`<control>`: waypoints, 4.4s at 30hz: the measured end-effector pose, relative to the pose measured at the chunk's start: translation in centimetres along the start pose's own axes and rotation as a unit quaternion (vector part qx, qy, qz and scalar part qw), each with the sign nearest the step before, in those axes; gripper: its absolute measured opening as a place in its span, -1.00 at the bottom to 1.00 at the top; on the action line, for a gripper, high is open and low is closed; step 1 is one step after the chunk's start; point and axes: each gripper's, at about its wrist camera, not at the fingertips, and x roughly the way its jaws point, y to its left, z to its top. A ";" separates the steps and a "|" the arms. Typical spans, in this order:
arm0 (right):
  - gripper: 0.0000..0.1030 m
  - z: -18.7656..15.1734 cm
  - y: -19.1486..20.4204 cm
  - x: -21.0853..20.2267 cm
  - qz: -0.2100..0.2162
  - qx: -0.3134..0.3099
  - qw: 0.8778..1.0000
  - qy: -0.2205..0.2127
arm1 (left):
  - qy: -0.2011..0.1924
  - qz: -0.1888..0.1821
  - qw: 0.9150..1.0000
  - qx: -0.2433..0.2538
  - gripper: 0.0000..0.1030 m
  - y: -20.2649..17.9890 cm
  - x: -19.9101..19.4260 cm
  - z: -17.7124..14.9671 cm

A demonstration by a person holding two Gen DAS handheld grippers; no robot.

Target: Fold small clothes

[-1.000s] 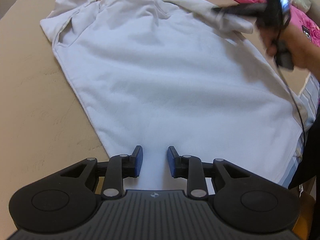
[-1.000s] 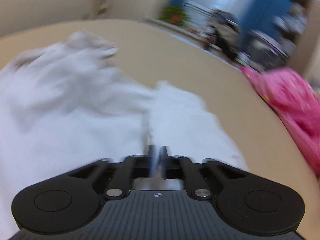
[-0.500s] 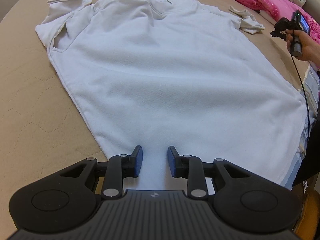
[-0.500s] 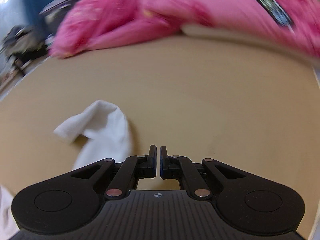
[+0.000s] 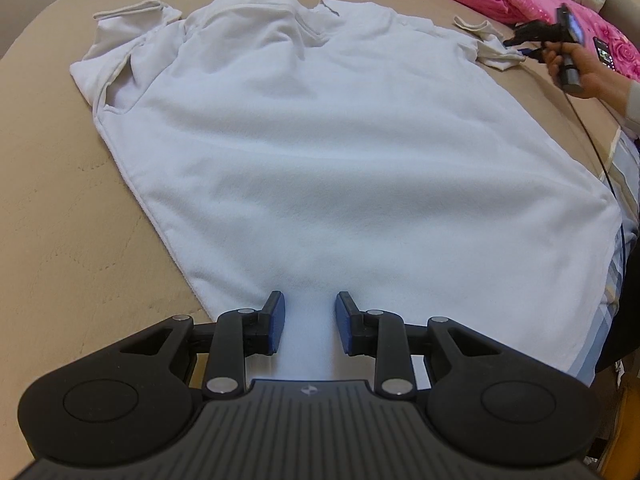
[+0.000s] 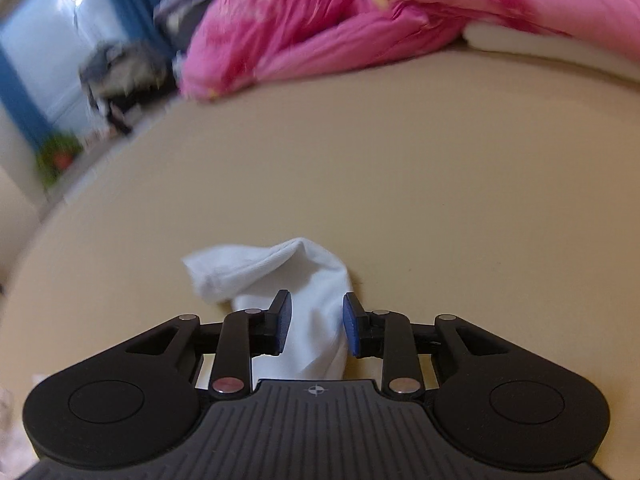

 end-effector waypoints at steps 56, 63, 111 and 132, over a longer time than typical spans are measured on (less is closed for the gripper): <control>-0.11 -16.7 7.5 -17.7 0.068 -0.191 0.959 0.200 | -0.010 0.015 0.996 -0.093 -0.27 1.1 -6.6 -6.2; -0.30 -20.6 7.2 -20.1 0.051 -0.231 0.952 0.196 | 0.017 -0.006 0.986 -0.168 -0.28 1.5 -7.7 -10.1; 0.00 -16.6 19.5 -25.7 0.192 -0.216 0.957 -0.007 | -0.151 0.124 0.972 -0.133 0.41 -4.2 -9.6 -4.2; -0.01 -16.0 26.5 -13.7 0.186 -0.247 0.948 0.080 | -0.183 0.244 0.925 -0.228 -0.71 6.8 -5.9 11.6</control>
